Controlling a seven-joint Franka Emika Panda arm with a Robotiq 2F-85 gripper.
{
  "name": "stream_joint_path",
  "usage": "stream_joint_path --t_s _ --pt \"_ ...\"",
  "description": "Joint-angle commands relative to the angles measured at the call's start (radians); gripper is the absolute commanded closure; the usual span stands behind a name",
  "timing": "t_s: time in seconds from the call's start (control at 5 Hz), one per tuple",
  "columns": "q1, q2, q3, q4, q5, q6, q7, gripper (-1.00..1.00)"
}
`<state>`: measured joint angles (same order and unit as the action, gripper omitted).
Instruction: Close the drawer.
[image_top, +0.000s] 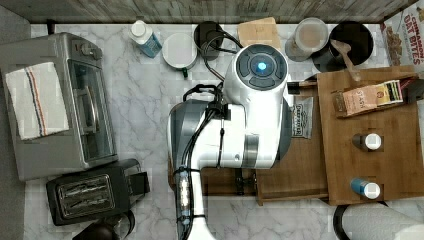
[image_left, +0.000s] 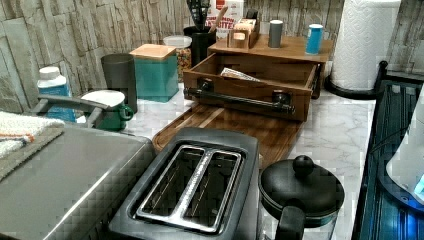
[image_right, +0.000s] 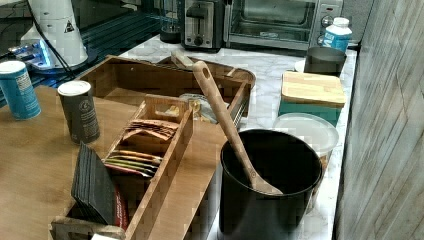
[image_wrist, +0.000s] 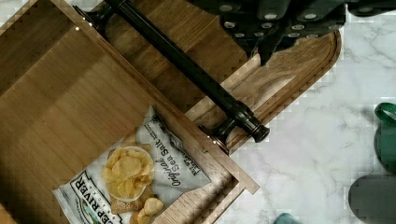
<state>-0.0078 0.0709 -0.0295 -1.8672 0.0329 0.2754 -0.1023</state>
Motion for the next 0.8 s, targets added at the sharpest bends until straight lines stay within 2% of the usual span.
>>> stream_joint_path --t_s 0.2,0.4,0.6,0.8 --pt "-0.003 0.000 -0.003 -0.004 0.003 0.000 0.000 1.00" --pt "0.007 -0.028 0.017 -0.050 0.021 0.022 -0.155 1.00" --pt "0.037 -0.088 0.048 -0.154 0.005 0.118 -0.342 1.00" --pt "0.066 -0.109 0.082 -0.226 0.031 0.209 -0.463 1.00"
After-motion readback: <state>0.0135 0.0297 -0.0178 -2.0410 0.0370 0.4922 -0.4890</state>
